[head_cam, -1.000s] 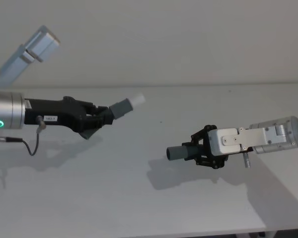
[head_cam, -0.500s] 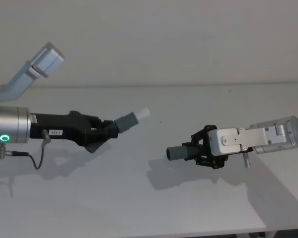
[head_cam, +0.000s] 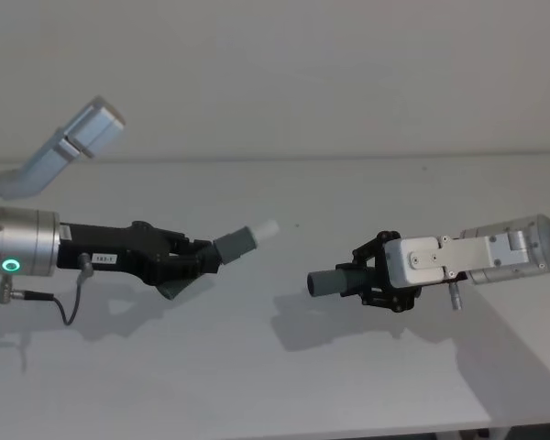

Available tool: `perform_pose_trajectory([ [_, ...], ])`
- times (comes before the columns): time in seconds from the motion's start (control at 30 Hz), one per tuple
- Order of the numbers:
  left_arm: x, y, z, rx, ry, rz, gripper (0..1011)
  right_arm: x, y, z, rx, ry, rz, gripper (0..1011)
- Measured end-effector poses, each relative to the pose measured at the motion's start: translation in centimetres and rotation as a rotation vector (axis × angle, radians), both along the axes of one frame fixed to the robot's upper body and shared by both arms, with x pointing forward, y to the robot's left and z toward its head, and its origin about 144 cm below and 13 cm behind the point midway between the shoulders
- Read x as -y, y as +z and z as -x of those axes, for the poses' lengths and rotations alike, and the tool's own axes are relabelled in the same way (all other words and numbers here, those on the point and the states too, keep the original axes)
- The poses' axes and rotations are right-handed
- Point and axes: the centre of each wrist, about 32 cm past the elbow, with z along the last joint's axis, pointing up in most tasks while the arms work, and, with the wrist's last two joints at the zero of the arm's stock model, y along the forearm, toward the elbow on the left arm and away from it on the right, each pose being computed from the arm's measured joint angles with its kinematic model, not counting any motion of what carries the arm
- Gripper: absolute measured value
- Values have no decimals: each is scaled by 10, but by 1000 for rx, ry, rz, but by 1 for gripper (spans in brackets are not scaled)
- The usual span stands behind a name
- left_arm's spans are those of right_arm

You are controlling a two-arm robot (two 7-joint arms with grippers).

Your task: Use both hands to pick up one end of the pipe from the table, align the ends, and insert them.

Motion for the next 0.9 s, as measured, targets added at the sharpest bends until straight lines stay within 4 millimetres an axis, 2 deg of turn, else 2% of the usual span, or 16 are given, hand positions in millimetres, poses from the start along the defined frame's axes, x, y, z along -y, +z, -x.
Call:
perform_pose_trajectory([
  [0.9,13,-22,-23,-81,-78,-6,289,0,0,0,0,0,0,272],
])
